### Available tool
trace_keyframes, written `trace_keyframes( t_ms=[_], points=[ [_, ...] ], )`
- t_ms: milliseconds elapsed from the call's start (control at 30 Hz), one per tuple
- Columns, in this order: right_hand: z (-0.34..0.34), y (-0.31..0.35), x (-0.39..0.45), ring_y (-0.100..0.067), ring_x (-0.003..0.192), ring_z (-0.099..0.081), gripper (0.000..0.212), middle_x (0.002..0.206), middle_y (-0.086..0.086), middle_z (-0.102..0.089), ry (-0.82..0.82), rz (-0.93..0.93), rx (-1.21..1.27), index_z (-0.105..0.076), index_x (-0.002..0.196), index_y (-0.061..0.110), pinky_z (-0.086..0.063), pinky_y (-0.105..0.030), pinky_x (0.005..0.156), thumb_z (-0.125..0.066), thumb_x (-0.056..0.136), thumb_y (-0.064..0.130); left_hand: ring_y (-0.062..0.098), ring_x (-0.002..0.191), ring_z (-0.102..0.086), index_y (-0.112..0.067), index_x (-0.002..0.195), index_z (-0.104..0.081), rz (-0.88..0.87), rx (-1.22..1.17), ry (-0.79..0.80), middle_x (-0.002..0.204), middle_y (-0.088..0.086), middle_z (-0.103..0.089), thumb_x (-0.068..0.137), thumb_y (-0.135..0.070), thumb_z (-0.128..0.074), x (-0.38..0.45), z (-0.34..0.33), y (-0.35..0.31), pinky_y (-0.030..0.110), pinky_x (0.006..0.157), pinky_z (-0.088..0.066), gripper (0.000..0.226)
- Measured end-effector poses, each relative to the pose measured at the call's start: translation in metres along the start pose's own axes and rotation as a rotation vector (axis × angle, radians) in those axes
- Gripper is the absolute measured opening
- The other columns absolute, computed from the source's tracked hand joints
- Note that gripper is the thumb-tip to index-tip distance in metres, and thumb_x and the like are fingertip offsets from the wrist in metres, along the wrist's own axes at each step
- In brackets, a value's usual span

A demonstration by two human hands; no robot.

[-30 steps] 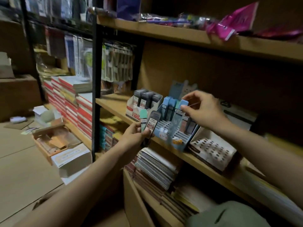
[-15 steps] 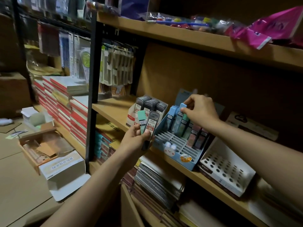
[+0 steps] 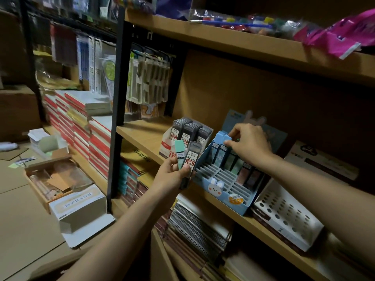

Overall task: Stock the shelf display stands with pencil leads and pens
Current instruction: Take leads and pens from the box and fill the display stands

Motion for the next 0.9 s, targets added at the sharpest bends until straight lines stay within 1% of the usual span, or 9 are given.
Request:
trace_keyframes(
  t_ms=[100, 167, 267, 433, 533, 567, 633, 733, 900],
  points=[
    [-0.003, 0.003, 0.000, -0.023, 0.089, -0.065, 0.019, 0.090, -0.002, -0.071, -0.030, 0.032, -0.137, -0.072, 0.094, 0.021, -0.051, -0.031, 0.071, -0.076, 0.081, 0.035, 0.015, 0.084, -0.070, -0.014, 0.118, -0.052, 0.006, 0.010, 0.012, 0.094, -0.002, -0.073, 0.095, -0.005, -0.053, 0.000, 0.002, 0.002, 0.042, 0.083, -0.054, 0.025],
    [-0.004, 0.004, 0.001, -0.025, 0.093, -0.064, 0.022, 0.096, -0.005, -0.070, -0.041, 0.048, -0.211, -0.072, 0.096, 0.020, -0.050, -0.033, 0.073, -0.076, 0.081, 0.036, 0.013, 0.082, -0.070, -0.015, 0.117, -0.052, 0.006, 0.027, 0.015, 0.093, -0.003, -0.073, 0.095, -0.005, -0.054, 0.000, 0.003, 0.004, 0.040, 0.081, -0.055, 0.025],
    [-0.003, 0.005, 0.001, -0.028, 0.097, -0.061, 0.024, 0.100, -0.007, -0.067, -0.041, 0.046, -0.274, -0.071, 0.098, 0.017, -0.050, -0.037, 0.077, -0.075, 0.082, 0.035, 0.017, 0.089, -0.069, -0.016, 0.117, -0.053, 0.014, 0.037, 0.013, 0.095, -0.002, -0.073, 0.094, -0.007, -0.055, 0.001, 0.002, 0.005, 0.045, 0.089, -0.053, 0.025],
    [0.002, 0.007, -0.004, -0.028, 0.104, -0.060, 0.032, 0.110, -0.007, -0.063, -0.012, 0.058, -0.325, -0.070, 0.111, 0.018, -0.048, -0.038, 0.083, -0.071, 0.085, 0.038, 0.015, 0.086, -0.072, -0.017, 0.117, -0.054, 0.020, 0.024, 0.044, 0.093, -0.002, -0.074, 0.093, -0.007, -0.055, -0.001, -0.001, 0.007, 0.039, 0.079, -0.055, 0.026],
    [0.011, 0.011, -0.008, -0.020, 0.094, -0.060, 0.030, 0.107, -0.002, -0.060, -0.082, 0.099, -0.093, -0.066, 0.115, 0.020, -0.048, -0.030, 0.074, -0.066, 0.090, 0.036, 0.014, 0.084, -0.073, -0.017, 0.117, -0.054, 0.022, 0.016, 0.054, 0.095, 0.000, -0.074, 0.093, -0.007, -0.056, -0.003, 0.000, 0.004, 0.035, 0.071, -0.056, 0.027],
    [0.012, 0.014, -0.011, -0.013, 0.087, -0.059, 0.027, 0.101, 0.002, -0.061, -0.049, 0.109, 0.052, -0.066, 0.113, 0.022, -0.045, -0.025, 0.069, -0.066, 0.090, 0.036, 0.014, 0.083, -0.073, -0.017, 0.118, -0.053, 0.020, 0.010, 0.057, 0.097, 0.001, -0.074, 0.093, -0.007, -0.056, -0.004, 0.001, 0.003, 0.033, 0.068, -0.056, 0.027],
    [0.008, 0.027, -0.018, -0.002, 0.078, -0.062, 0.029, 0.092, 0.011, -0.065, 0.140, 0.101, 0.302, -0.061, 0.114, 0.029, -0.045, -0.015, 0.064, -0.068, 0.088, 0.040, 0.015, 0.082, -0.073, -0.016, 0.118, -0.053, 0.019, -0.011, 0.068, 0.097, 0.004, -0.074, 0.093, -0.007, -0.056, -0.006, 0.001, 0.000, 0.029, 0.062, -0.056, 0.027],
    [-0.008, 0.044, -0.030, -0.005, 0.076, -0.068, 0.039, 0.091, 0.008, -0.067, 0.373, 0.033, 0.528, -0.055, 0.115, 0.030, -0.056, -0.025, 0.067, -0.075, 0.082, 0.034, 0.016, 0.082, -0.073, -0.016, 0.119, -0.053, 0.025, -0.015, 0.086, 0.096, 0.004, -0.074, 0.094, -0.006, -0.055, -0.009, -0.001, -0.005, 0.027, 0.060, -0.056, 0.027],
    [-0.006, 0.056, -0.016, -0.015, 0.078, -0.070, 0.025, 0.089, 0.002, -0.067, 0.267, 0.040, 0.524, -0.061, 0.092, 0.026, -0.060, -0.032, 0.071, -0.079, 0.079, 0.018, 0.023, 0.092, -0.066, -0.015, 0.122, -0.053, 0.053, 0.008, 0.058, 0.111, 0.012, -0.064, 0.096, -0.019, -0.054, -0.011, 0.010, -0.017, 0.034, 0.072, -0.056, 0.027]
  ],
)
Point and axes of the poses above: each hand's wrist, its own x-axis towards the middle knuckle, its own z-axis out of the back of the hand, y = z × x, the point moved 3 cm from there along x, towards the middle knuckle
